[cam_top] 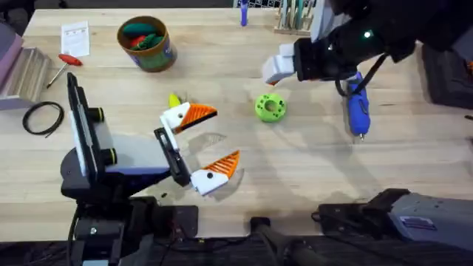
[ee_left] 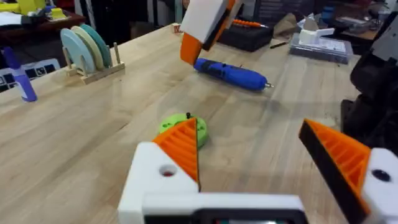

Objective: Pick up the gripper from the table and insert it into the empty holder that is missing its gripper. Then pick up a screw, insert it into the mounting hole, and use the screwdriver to tighten it. Finally, clean up the table by picking up the vegetable and placing it into the bucket.

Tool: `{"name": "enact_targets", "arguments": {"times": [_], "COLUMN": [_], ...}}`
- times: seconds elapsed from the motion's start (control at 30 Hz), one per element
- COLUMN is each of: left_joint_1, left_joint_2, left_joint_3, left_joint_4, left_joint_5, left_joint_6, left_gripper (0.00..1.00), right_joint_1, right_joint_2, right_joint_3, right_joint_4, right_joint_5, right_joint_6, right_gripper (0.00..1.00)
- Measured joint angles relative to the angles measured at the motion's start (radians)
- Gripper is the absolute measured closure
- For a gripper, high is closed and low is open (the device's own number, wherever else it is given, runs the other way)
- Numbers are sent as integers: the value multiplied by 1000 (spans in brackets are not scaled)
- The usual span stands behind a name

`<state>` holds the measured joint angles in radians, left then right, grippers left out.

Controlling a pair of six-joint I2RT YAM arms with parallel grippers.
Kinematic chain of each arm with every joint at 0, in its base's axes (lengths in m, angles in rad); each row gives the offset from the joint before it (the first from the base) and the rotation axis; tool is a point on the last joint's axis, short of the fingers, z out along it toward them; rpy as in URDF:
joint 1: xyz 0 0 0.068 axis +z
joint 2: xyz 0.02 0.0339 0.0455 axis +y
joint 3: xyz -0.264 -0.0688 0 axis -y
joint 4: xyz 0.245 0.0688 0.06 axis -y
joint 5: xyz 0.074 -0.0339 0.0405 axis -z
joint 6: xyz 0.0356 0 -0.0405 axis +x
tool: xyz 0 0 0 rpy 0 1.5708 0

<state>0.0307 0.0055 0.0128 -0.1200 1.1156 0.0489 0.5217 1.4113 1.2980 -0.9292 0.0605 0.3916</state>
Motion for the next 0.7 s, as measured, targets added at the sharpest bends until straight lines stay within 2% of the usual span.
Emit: {"name": "enact_targets", "arguments": {"times": [0.2, 0.53, 0.7], "left_joint_1": [0, 0, 0], "left_joint_2": [0, 0, 0], "left_joint_3": [0, 0, 0], "left_joint_4": [0, 0, 0], "left_joint_5": [0, 0, 0], "left_joint_6": [0, 0, 0], "left_gripper": [14, 13, 14], "right_joint_1": [0, 0, 0], "right_joint_2": [10, 94, 102], "right_joint_3": [0, 0, 0], "right_joint_4": [-36, -88, -87], "right_joint_5": [3, 3, 19], "right_joint_6": [5, 181, 220], "right_gripper": [63, 60, 61]}}
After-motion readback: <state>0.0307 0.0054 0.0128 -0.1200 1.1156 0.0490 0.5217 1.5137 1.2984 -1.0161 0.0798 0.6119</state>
